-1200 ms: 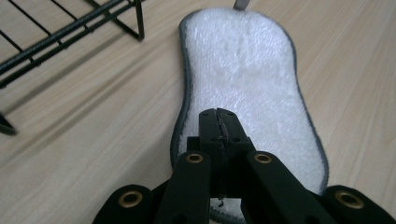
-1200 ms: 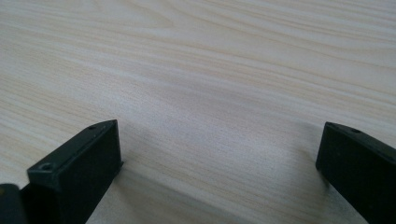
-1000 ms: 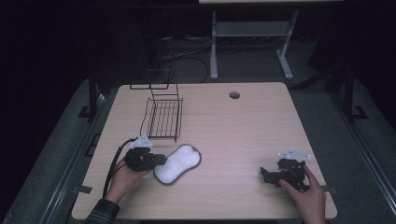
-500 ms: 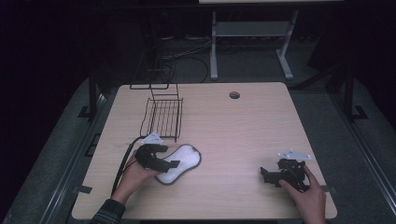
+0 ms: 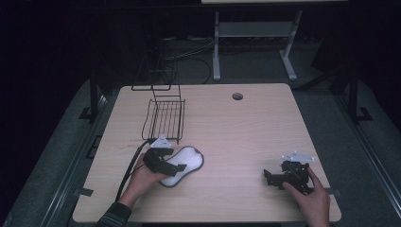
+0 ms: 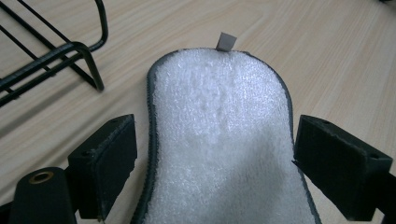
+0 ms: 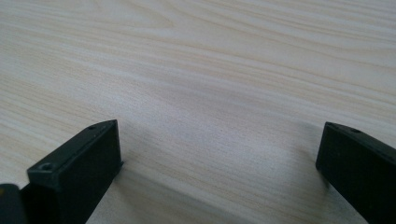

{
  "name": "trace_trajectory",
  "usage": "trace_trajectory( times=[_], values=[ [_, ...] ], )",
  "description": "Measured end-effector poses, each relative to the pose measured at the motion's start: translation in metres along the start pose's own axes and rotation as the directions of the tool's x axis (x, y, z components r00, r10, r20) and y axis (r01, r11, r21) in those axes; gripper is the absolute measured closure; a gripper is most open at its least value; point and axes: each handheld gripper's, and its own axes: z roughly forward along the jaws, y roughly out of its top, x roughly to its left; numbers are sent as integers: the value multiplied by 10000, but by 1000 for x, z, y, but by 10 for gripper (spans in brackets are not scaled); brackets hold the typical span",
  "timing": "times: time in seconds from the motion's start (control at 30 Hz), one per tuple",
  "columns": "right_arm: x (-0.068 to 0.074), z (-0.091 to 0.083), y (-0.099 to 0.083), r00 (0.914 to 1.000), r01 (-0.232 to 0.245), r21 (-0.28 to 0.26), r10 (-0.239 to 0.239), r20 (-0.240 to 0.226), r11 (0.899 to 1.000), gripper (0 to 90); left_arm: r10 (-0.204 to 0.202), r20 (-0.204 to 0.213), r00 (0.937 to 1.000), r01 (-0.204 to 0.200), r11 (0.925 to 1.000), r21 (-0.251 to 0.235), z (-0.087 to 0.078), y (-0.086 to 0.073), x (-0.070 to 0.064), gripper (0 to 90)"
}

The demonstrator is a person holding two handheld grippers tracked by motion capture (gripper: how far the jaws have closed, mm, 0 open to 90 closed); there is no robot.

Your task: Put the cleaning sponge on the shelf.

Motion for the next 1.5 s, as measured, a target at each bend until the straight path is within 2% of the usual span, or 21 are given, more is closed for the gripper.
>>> trace_trajectory(
  times=[0.13, 0.5, 0.67, 0.9, 1.0, 1.07, 1.23, 1.43, 1.5],
  values=[
    [0, 0, 0, 10000, -4, -1, 4, -1, 10000, 0, 149, -150, 9998, -148, 9999, 79, 2, -1, -1, 129],
    [0, 0, 0, 10000, -16, -5, 16, -4, 10000, 0, 275, -125, 9995, -268, 9984, 495, 10, -4, -3, 127],
    [0, 0, 0, 10000, -28, 0, 28, 0, 10000, 0, 351, -74, 9994, -347, 9979, 538, 11, -5, -3, 127],
    [0, 0, 0, 10000, -31, 1, 31, 6, 10000, 0, 398, -200, 9990, -383, 9968, 699, 11, -3, -5, 130],
    [0, -1, -1, 10000, -32, 2, 32, 6, 10000, 0, 425, -193, 9989, -410, 9965, 727, 11, -3, -5, 150],
    [0, -1, -1, 10000, -36, 2, 36, 5, 10000, 0, 544, 3, 9985, -542, 9959, 729, 9, -2, -5, 195],
    [0, -1, -1, 10000, -43, 5, 43, 14, 10000, 0, 563, 128, 9983, -571, 9951, 801, 9, -1, -4, 213],
    [0, -1, -1, 10000, -31, -13, 31, 15, 10000, 0, 807, 79, 9967, -810, 9932, 837, 6, 1, -4, 224],
    [0, -1, -1, 10000, -29, -14, 29, 16, 10000, 0, 790, 140, 9968, -798, 9937, 781, 4, 2, -3, 252]
  ],
)
